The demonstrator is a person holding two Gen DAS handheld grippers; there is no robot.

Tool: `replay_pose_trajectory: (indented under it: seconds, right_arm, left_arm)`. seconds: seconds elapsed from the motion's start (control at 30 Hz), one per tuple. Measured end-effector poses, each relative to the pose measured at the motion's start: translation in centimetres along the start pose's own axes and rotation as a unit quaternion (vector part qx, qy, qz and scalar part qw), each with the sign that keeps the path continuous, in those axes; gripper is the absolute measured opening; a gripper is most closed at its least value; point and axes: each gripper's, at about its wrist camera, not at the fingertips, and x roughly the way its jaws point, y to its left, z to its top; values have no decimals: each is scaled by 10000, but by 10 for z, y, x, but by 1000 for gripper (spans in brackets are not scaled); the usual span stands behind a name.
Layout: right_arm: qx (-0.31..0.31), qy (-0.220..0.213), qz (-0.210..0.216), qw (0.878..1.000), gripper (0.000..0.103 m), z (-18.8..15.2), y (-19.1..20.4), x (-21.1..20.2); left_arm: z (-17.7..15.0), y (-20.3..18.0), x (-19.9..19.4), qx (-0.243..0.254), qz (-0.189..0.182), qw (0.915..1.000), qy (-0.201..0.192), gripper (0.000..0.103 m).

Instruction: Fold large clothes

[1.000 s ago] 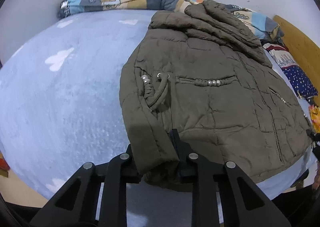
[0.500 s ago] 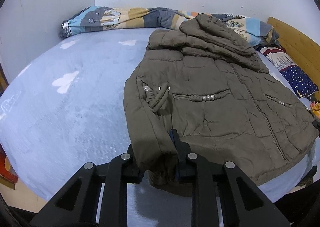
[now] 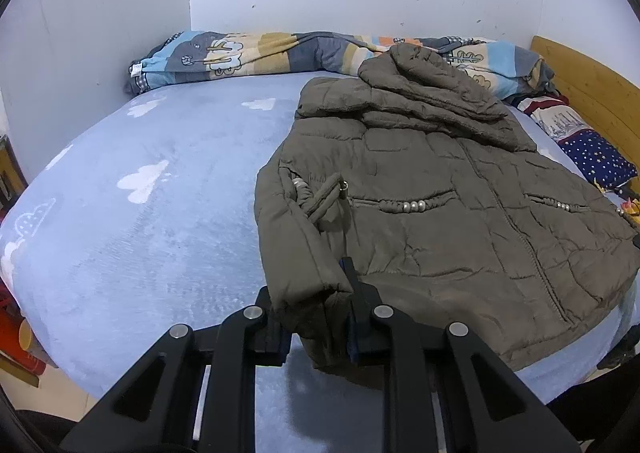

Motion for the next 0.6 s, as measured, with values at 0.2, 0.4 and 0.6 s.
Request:
replay_pose_trajectory:
  seconds: [0.2, 0.4, 0.6]
  right_arm:
    - [11, -8, 58, 10000, 12, 1, 0, -6]
    - [24, 10, 104, 9999, 12, 3, -1, -8]
    - [-2, 16, 117, 9999, 12, 5, 0, -8]
  left_arm:
    - [2, 0, -4, -3, -2, 10000, -60, 19]
    - [6, 3, -4, -53, -31, 9999, -81, 19]
    - [6, 3, -5, -66, -27, 9999, -104, 19]
